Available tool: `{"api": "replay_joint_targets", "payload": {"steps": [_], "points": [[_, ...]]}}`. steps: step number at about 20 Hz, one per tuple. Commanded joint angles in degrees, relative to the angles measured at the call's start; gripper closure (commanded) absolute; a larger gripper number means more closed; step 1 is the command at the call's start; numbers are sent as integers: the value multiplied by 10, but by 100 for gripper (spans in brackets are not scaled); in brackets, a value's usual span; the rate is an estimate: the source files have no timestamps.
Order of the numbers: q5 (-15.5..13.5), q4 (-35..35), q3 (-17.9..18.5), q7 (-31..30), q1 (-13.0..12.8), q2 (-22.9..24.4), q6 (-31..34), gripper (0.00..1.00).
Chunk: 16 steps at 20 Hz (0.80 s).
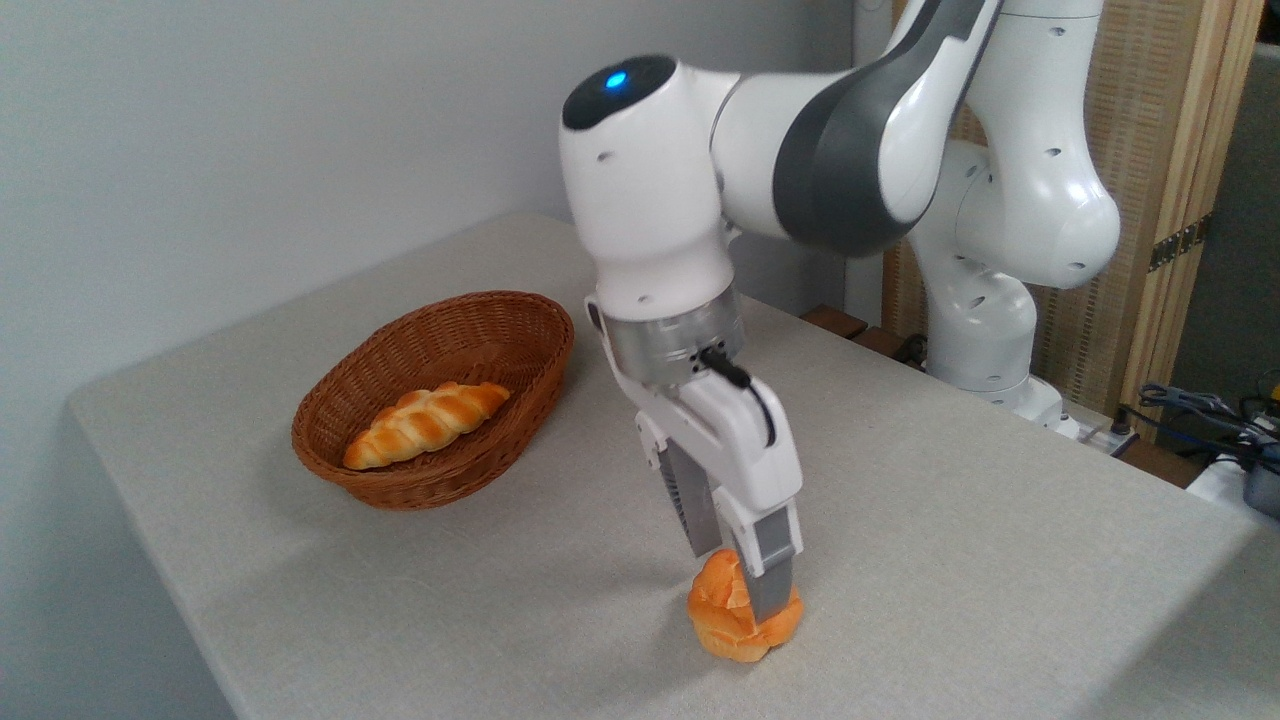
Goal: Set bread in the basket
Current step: 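Move the gripper over the round orange bun and lower onto it, then close the gripper fingers around the orange bun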
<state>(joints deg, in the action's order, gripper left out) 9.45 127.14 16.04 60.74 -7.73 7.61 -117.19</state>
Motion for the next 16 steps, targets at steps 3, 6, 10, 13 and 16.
{"api": "replay_joint_targets", "payload": {"steps": [3, 6, 10, 13, 16], "points": [[9, 34, 7, 6, -5, -15, -78, 13], [8, 34, 11, 36, -4, -15, -76, 44], [8, 33, 14, 39, -4, -15, -76, 52], [8, 32, 14, 39, -4, -15, -75, 52], [8, 27, 14, 39, -5, -12, -75, 52]]}}
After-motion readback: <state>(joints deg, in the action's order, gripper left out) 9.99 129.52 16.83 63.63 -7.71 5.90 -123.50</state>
